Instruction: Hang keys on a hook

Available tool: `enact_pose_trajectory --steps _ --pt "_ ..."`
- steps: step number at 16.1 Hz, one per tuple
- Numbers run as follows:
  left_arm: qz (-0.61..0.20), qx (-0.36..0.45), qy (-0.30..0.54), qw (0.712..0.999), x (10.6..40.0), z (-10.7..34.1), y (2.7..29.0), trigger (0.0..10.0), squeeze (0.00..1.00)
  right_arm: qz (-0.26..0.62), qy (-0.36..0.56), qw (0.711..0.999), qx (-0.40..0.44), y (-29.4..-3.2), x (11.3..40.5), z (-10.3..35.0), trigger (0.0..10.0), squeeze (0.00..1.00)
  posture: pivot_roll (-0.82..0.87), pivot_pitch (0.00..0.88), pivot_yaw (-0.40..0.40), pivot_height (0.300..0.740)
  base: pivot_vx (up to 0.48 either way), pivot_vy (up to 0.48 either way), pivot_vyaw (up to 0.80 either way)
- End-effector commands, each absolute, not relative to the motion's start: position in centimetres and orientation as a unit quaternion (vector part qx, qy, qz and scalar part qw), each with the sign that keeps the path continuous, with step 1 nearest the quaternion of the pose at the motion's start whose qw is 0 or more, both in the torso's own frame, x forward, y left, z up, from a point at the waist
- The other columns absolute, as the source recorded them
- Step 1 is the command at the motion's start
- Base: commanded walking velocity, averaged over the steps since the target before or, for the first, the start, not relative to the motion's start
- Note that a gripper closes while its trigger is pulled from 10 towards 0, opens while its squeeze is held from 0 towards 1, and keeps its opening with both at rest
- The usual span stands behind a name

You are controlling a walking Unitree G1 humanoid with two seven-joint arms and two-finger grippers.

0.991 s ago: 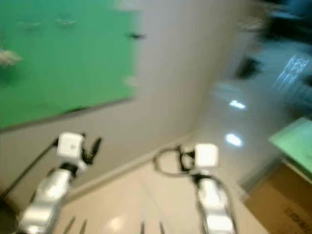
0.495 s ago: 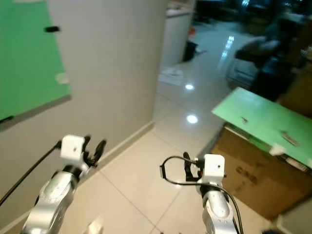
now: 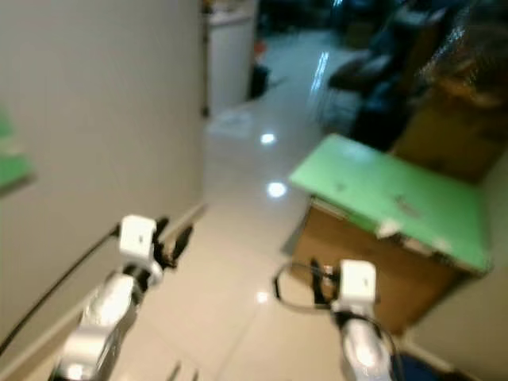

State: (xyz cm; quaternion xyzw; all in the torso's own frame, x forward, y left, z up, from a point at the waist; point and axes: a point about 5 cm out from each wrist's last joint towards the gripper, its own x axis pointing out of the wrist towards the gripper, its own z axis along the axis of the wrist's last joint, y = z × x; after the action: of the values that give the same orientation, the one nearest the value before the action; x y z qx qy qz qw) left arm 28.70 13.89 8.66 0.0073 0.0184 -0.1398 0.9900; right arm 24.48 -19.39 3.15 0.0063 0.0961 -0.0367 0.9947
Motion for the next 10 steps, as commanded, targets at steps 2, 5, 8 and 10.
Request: enact_pose_trajectory --steps 2,5,8,10 --pt "-0.124 0.012 0.027 0.992 28.6 8.0 14.7 10.0 0.00 -0.025 0.076 0.997 -0.001 -19.0 24.9 3.9 10.0 0.00 -0.08 0.000 -0.072 0.740 0.319 -0.356 -0.73" --pt "-0.133 0.003 0.014 0.991 28.9 8.6 13.8 10.0 0.00 -0.003 0.066 0.998 -0.012 -18.2 25.1 4.6 10.0 0.00 -0.09 0.000 -0.062 0.740 0.000 0.000 -0.25" --pt "-0.134 -0.005 0.007 0.991 29.7 9.0 13.4 10.0 0.00 -0.006 0.072 0.997 -0.009 -18.0 24.9 4.5 10.0 0.00 -0.10 0.000 -0.050 0.740 0.480 0.000 0.00" --pt "-0.127 0.000 0.006 0.992 29.9 9.1 13.4 10.0 0.00 -0.007 0.079 0.997 -0.004 -17.9 24.7 4.3 10.0 0.00 -0.10 0.000 -0.046 0.740 0.480 0.000 0.00"
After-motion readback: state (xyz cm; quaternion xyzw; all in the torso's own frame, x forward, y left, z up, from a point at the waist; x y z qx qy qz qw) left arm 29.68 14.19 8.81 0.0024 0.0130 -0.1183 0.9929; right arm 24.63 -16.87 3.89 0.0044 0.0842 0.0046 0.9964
